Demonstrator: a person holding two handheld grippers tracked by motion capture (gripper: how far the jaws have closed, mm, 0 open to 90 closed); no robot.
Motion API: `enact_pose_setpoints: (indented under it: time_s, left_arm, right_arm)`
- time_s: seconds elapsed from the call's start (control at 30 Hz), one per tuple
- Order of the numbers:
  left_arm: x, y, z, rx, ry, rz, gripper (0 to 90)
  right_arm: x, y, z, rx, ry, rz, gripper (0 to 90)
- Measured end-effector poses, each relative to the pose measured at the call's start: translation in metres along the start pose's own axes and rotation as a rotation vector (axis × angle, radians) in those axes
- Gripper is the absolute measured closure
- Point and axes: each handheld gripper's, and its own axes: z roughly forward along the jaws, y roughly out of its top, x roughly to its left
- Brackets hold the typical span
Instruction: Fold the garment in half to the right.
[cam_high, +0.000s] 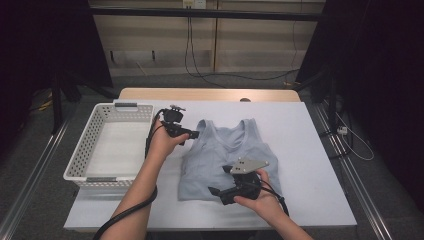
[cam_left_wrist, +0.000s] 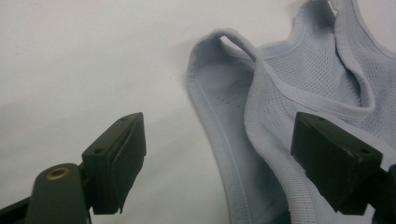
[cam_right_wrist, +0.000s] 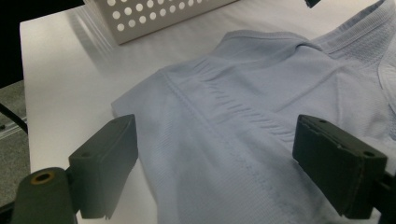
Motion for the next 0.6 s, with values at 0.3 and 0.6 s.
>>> enact_pose_setpoints:
  time_s: [0.3,0.6]
  left_arm:
    - [0.002,-0.001,-0.003,0.002,-0.012,-0.012,18.0]
    - [0.003,-0.004,-0.007,-0.003,-0.001,-0.015,18.0]
  right_arm:
    - [0.005,0.004,0.007,-0.007,0.017,-0.015,15.2]
    - [0.017,0.008,0.022,0.007,0.073,-0.060,27.5]
